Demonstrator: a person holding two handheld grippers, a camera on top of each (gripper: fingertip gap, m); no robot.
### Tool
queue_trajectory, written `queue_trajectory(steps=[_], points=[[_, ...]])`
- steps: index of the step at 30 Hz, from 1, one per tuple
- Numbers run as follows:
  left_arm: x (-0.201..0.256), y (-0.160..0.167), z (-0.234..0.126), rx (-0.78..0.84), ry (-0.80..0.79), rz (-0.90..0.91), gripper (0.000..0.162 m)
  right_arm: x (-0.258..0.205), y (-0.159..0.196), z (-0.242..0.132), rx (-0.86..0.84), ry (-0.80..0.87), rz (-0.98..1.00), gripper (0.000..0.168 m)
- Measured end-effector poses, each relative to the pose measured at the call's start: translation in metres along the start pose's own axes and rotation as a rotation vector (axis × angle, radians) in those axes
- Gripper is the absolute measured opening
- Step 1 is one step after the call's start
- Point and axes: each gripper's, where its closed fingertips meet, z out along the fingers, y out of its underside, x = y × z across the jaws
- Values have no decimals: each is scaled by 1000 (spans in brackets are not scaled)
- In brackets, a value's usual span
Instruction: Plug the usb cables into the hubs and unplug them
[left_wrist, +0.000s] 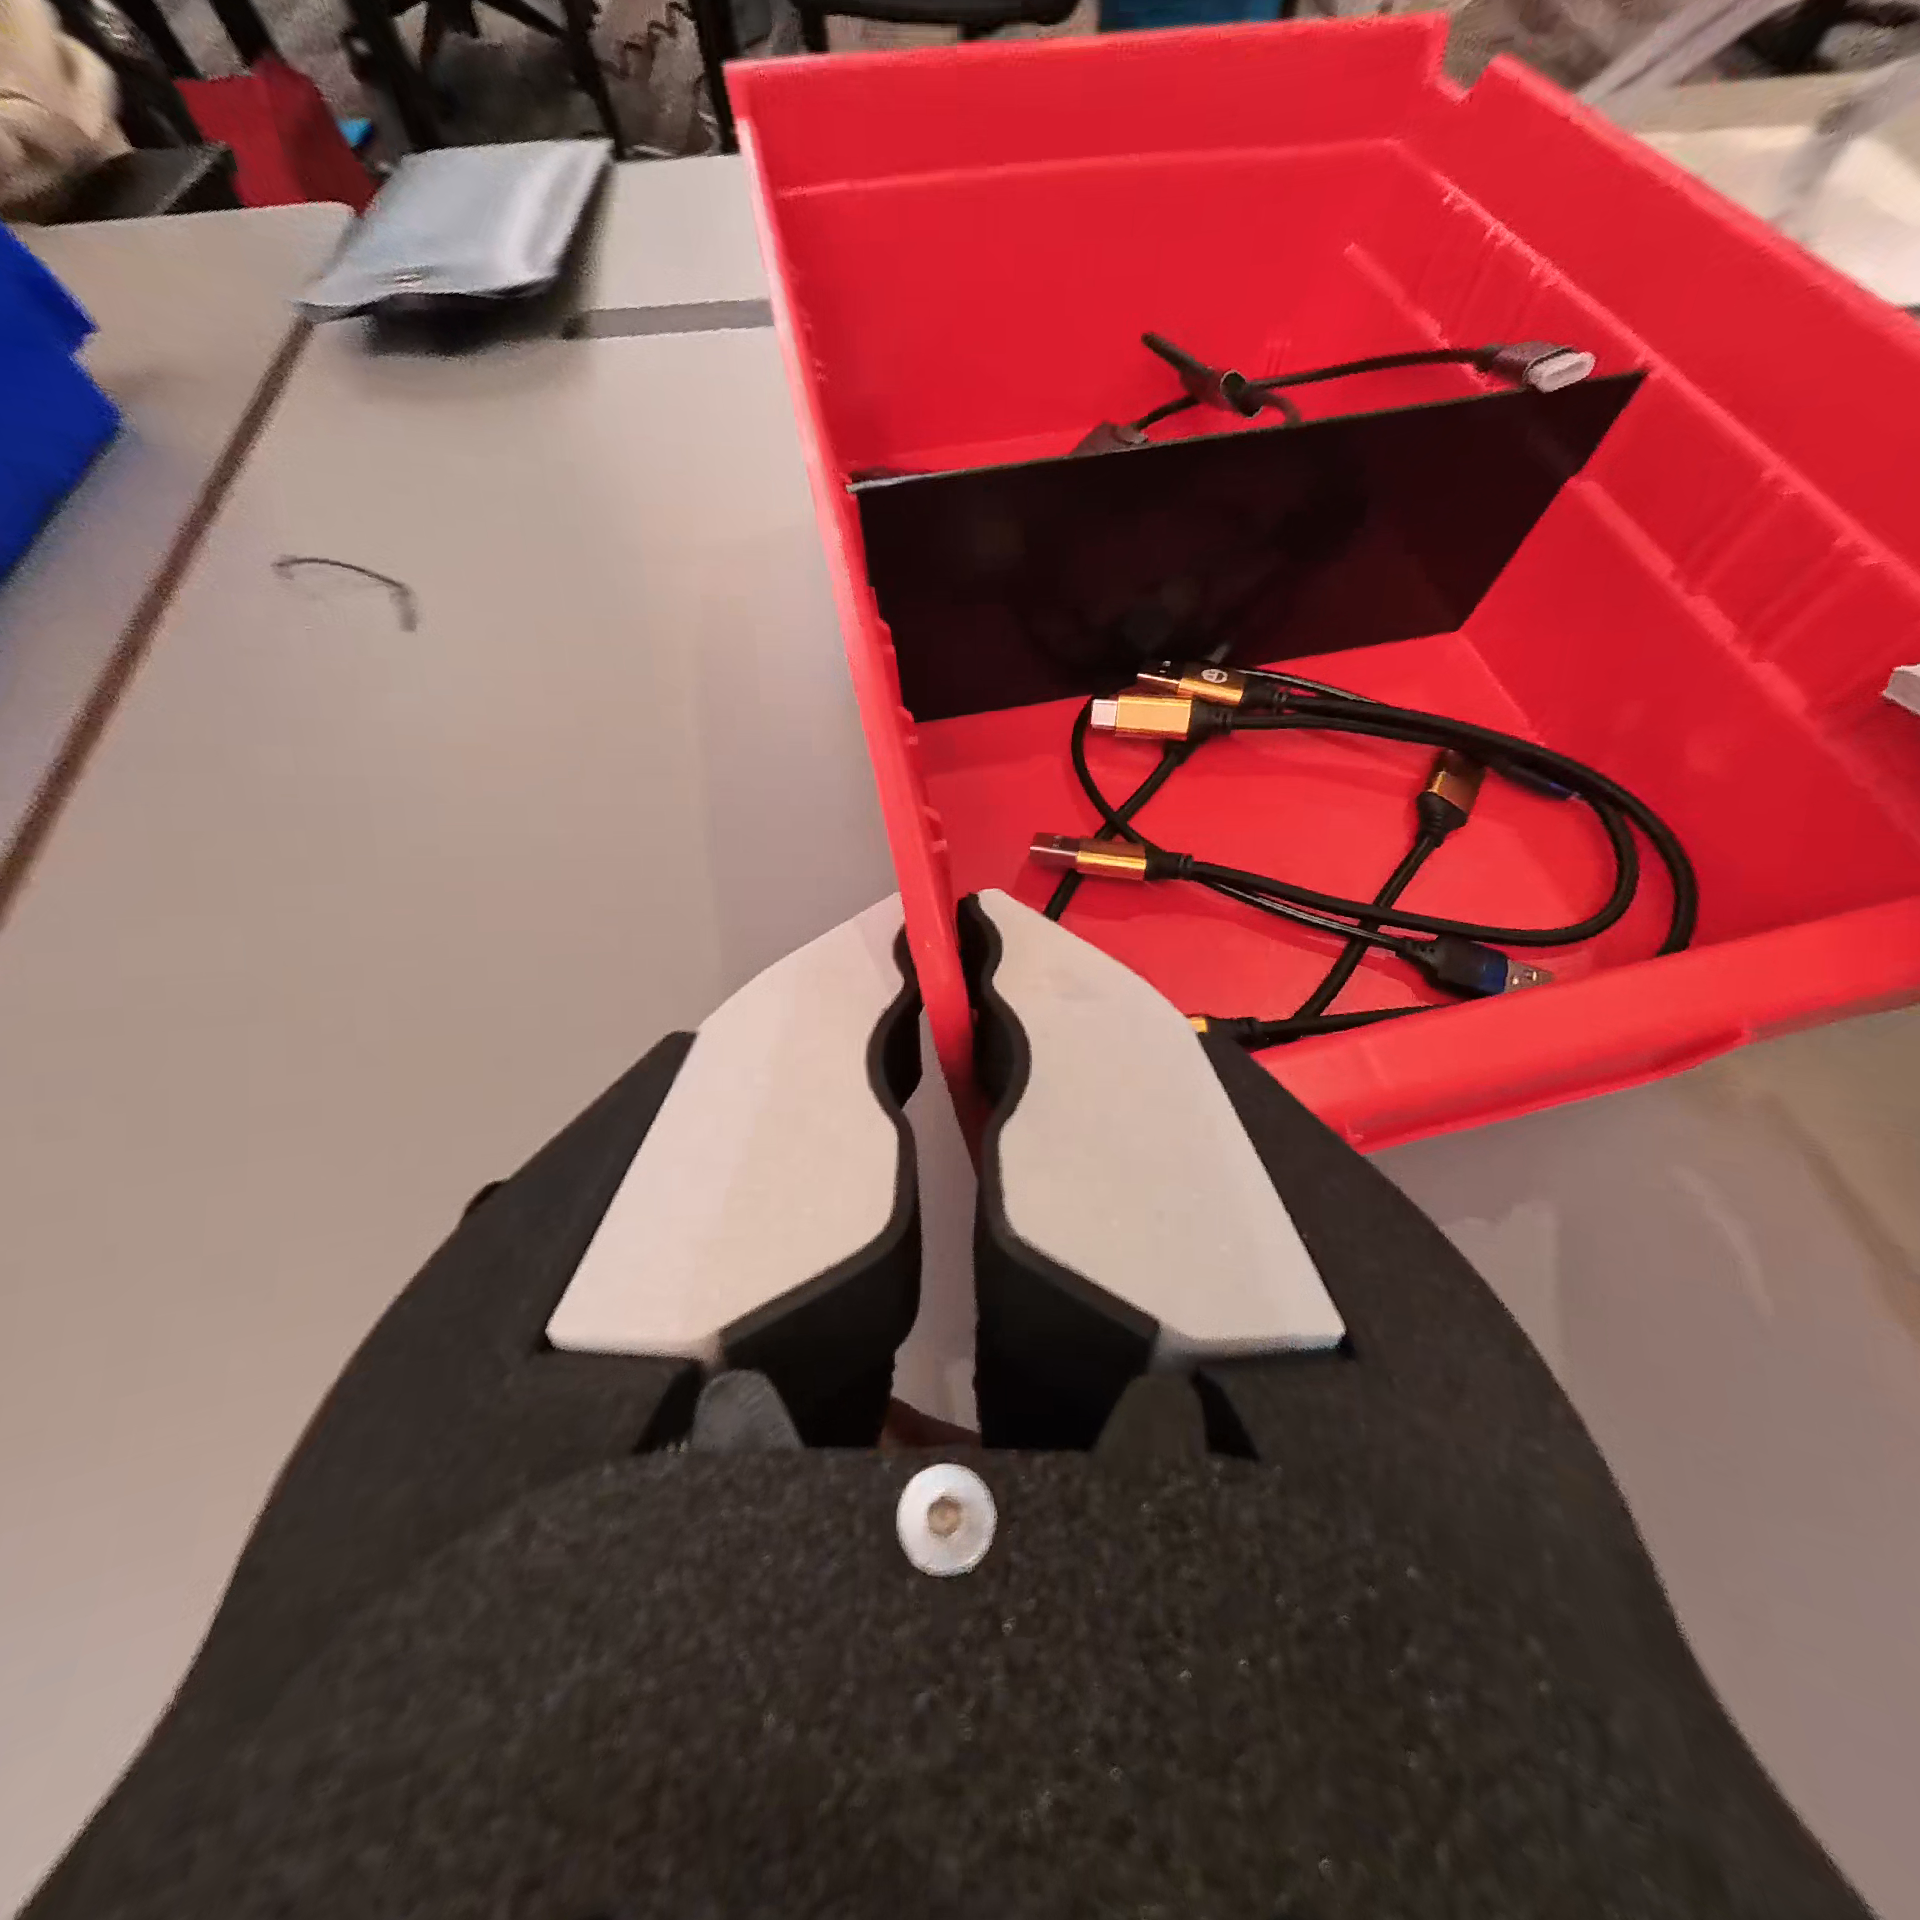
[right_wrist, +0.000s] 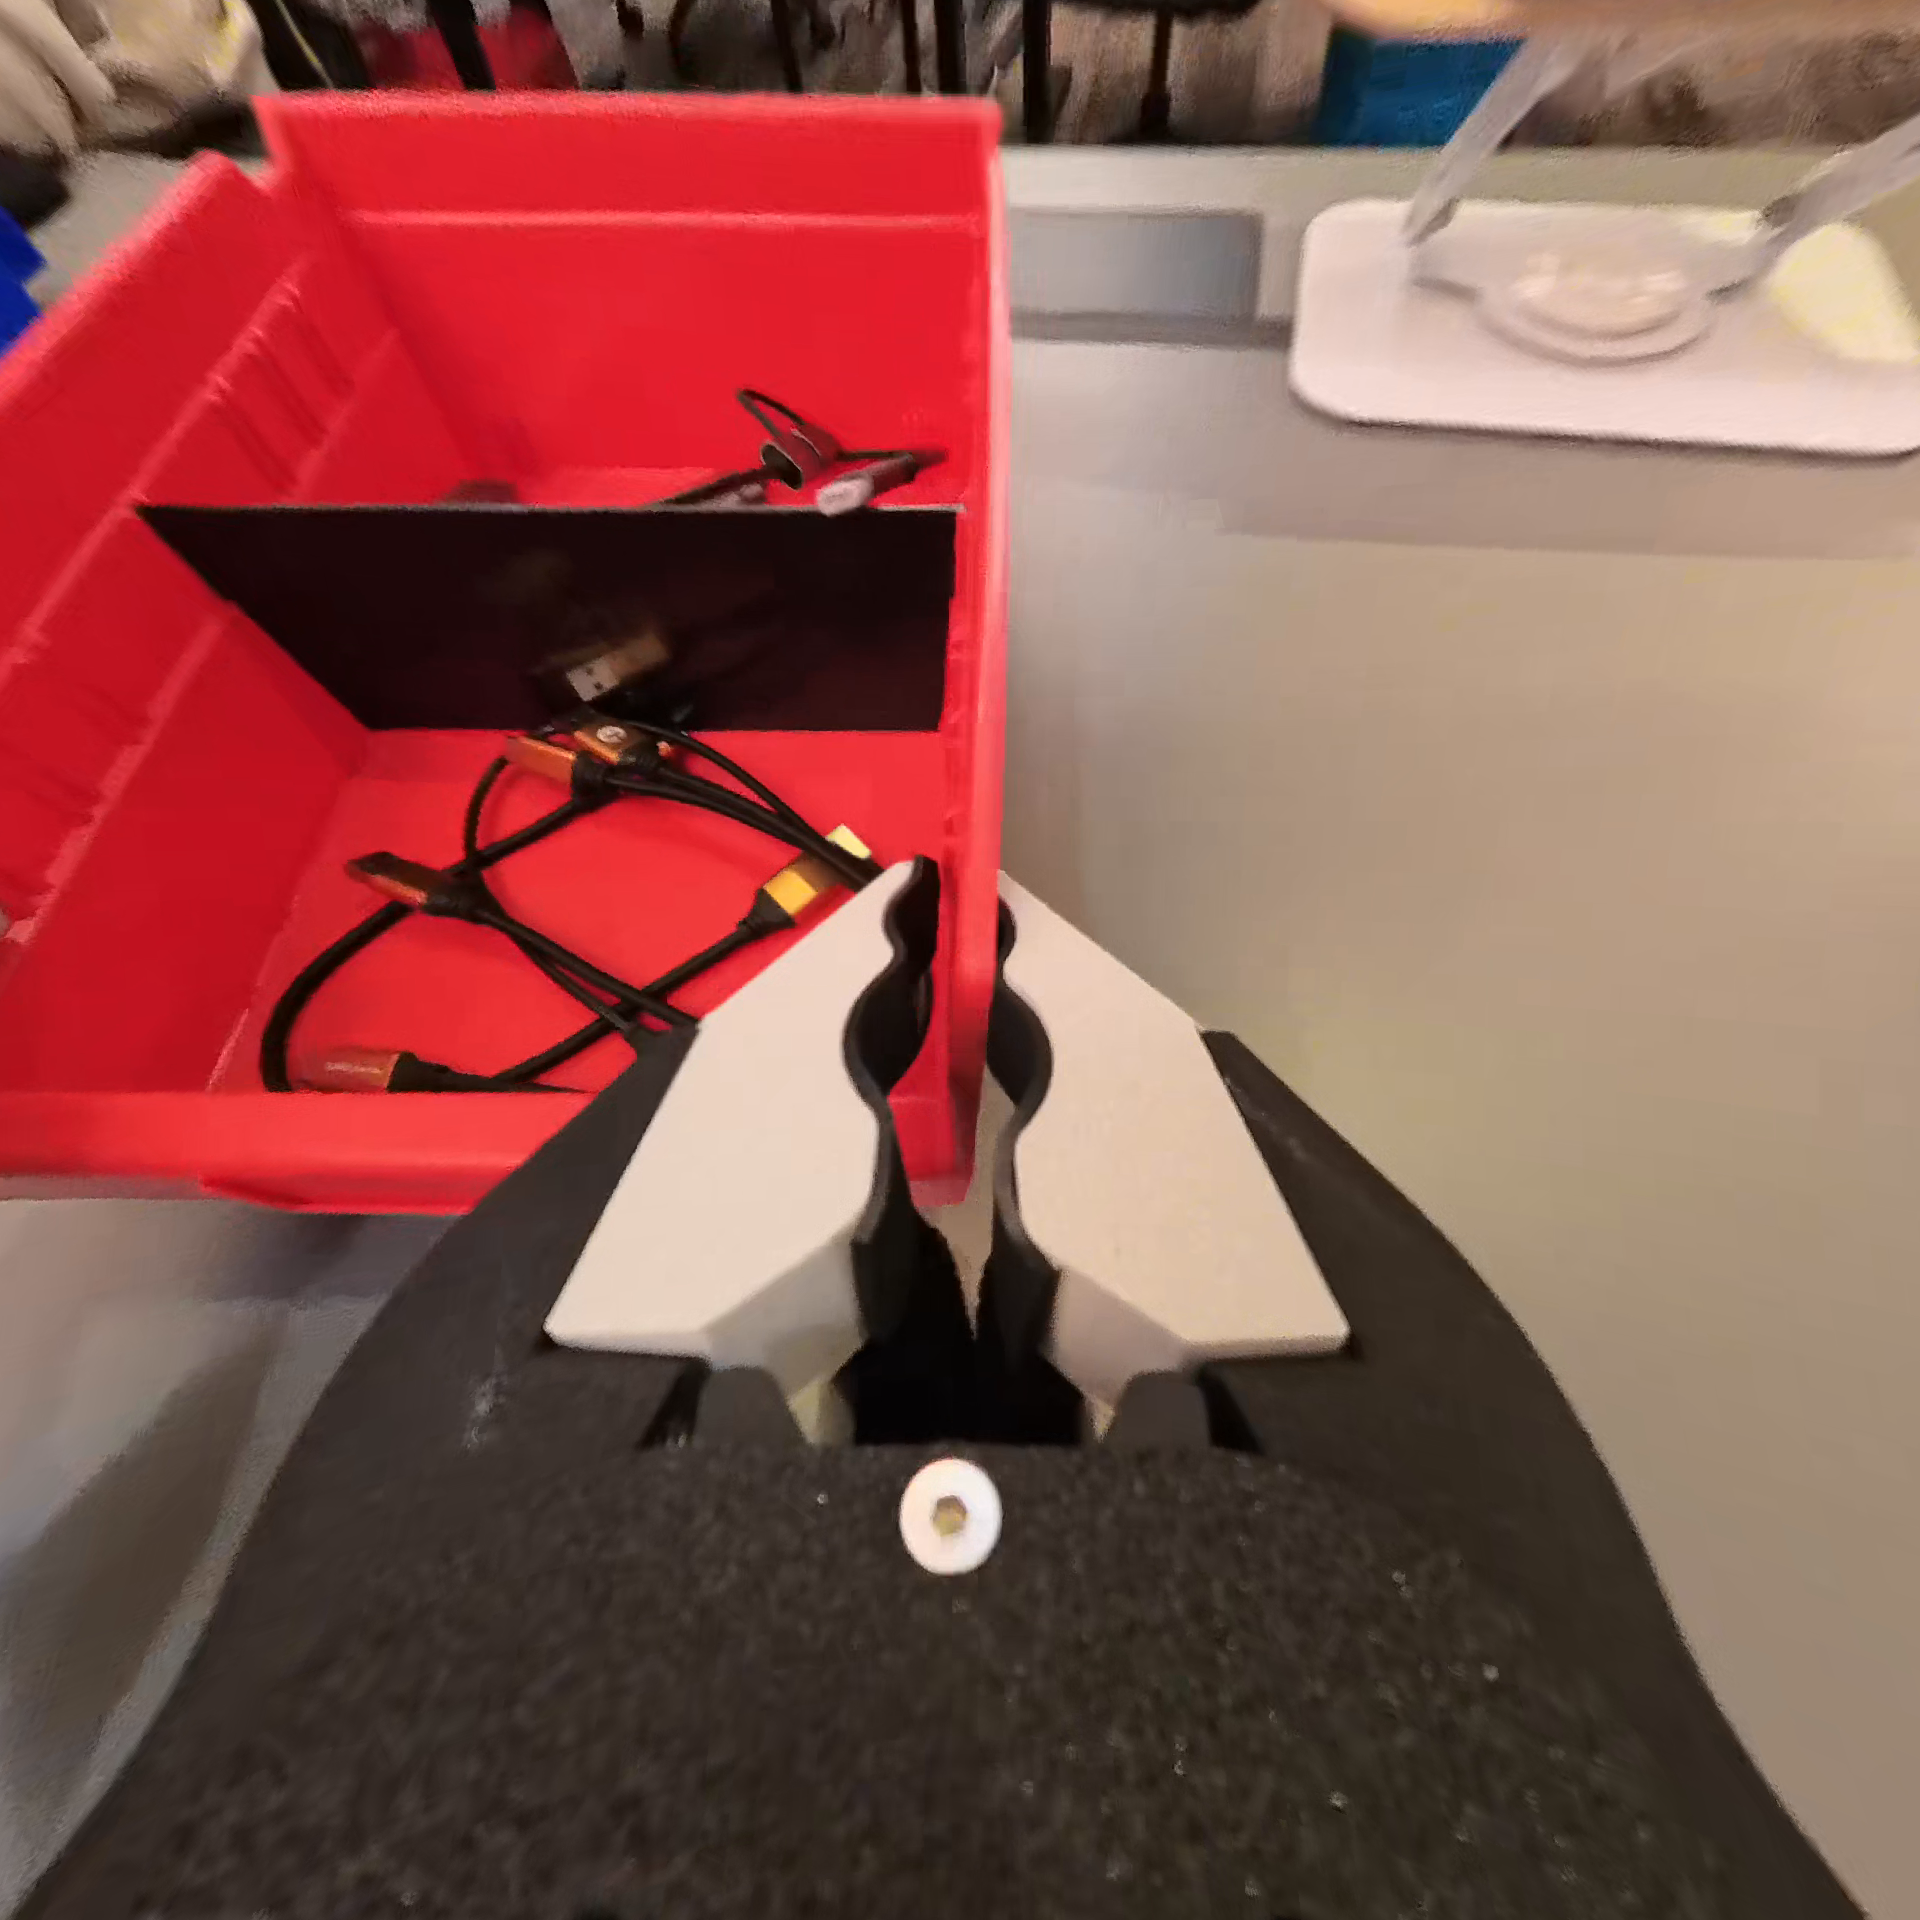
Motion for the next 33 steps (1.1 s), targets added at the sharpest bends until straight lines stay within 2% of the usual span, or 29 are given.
queue_trajectory(steps=[2,5,8,10,12,14,15,17,22,28,33], points=[[-20,1,5,11,-37,19,4,-16,-3,15,17,-36,24,4],[-32,7,9,8,-47,-17,5,-29,-6,24,38,-69,-54,5],[-40,10,11,32,-30,-93,5,-47,-4,23,14,-190,-241,28],[-53,10,10,52,-74,-138,7,-56,-8,18,2,-236,-294,40],[-66,13,9,54,-116,-185,10,-79,-14,5,0,-365,-362,55],[-79,17,7,46,-164,-217,10,-91,-22,-5,-24,-433,-461,58],[-86,20,5,41,-189,-237,11,-96,-34,-11,15,-450,-503,60],[-96,25,1,45,-205,-276,13,-102,-55,-25,89,-485,-602,45],[-107,32,-2,60,-184,-334,11,-99,-79,-37,95,-498,-705,45],[-106,32,-2,58,-184,-329,10,-102,-79,-42,135,-466,-838,42],[-106,32,-3,46,-195,-319,11,-95,-68,-33,117,-455,-830,41]])
